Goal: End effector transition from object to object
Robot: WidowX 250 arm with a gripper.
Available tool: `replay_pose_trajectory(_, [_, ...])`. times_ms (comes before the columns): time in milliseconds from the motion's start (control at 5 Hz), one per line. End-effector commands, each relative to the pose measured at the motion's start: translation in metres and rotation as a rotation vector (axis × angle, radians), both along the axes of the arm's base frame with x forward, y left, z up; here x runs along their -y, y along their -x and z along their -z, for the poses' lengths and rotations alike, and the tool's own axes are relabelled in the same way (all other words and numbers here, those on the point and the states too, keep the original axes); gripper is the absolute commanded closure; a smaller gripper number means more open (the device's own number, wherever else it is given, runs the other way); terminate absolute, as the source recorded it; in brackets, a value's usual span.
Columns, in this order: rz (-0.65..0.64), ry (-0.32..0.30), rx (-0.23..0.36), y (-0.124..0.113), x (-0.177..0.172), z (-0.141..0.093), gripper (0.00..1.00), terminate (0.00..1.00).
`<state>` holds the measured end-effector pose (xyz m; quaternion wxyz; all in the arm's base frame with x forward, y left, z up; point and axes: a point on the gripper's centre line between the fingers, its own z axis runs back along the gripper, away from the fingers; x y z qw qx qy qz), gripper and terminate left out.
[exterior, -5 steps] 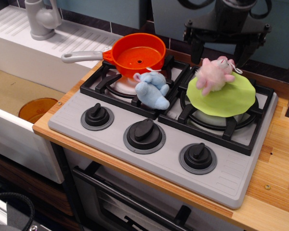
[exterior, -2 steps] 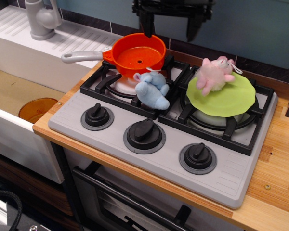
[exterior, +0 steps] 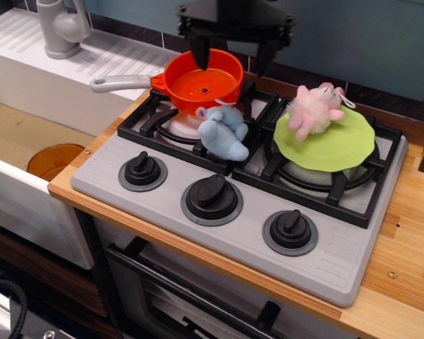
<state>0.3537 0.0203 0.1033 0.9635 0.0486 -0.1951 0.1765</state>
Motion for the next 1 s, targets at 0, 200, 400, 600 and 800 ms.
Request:
replay_pose_trajectory(0, [-0.017, 0.023, 0.119, 0.017, -0.008, 0.008, 0.00, 0.00])
replay_pose_trajectory(200, [-0.040, 0.038, 0.133, 0.028, -0.006, 0.024, 0.00, 0.00])
replay_pose_trajectory(400, [-0.061, 0.052, 0.148, 0.034, -0.001, 0.039, 0.00, 0.00])
replay_pose_trajectory(600, [-0.072, 0.080, 0.160, 0.034, 0.004, 0.057, 0.00, 0.00])
replay_pose_trajectory(800, [-0.043, 0.125, 0.164, 0.024, 0.006, 0.069, 0.00, 0.00])
